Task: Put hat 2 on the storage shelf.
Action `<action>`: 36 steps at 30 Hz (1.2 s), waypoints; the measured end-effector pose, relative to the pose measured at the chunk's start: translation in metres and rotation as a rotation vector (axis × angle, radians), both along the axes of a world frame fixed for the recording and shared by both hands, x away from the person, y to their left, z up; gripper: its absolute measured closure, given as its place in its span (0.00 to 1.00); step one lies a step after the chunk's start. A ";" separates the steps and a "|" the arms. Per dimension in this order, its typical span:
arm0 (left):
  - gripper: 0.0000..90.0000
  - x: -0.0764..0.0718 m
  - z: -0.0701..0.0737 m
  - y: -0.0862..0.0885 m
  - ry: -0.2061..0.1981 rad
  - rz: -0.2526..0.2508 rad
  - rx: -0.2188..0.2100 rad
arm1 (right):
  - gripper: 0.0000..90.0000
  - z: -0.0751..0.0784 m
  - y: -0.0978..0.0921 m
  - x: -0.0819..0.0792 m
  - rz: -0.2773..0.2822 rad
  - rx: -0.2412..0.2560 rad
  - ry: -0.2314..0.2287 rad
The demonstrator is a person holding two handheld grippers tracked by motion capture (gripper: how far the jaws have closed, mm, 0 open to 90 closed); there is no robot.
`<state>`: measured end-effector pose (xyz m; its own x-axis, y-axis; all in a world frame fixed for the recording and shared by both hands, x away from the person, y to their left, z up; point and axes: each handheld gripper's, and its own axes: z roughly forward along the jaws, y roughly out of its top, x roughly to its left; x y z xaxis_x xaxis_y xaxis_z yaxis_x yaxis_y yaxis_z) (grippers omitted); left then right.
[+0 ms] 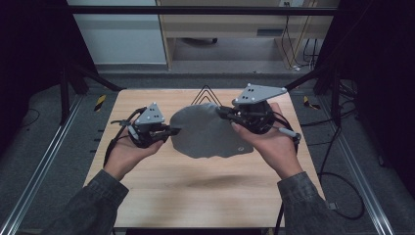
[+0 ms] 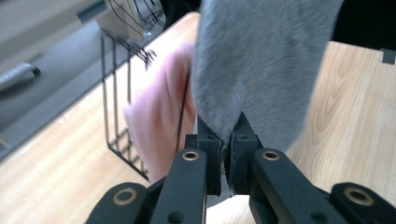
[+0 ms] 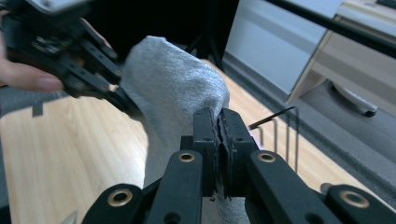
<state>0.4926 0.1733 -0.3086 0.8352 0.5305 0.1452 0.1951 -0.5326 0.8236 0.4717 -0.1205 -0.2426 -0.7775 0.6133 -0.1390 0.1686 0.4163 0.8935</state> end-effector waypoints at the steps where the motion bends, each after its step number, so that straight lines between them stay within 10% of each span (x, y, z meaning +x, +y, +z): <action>1: 0.96 -0.001 0.007 0.000 -0.010 -0.001 0.006 | 0.96 0.003 -0.002 0.000 -0.005 0.010 -0.005; 10: 0.96 0.009 0.064 0.004 -0.055 0.030 0.002 | 0.96 0.035 -0.009 0.012 -0.029 0.059 -0.032; 36: 0.96 0.081 0.103 -0.008 -0.109 0.091 -0.062 | 0.96 0.067 -0.023 0.100 -0.096 0.177 -0.067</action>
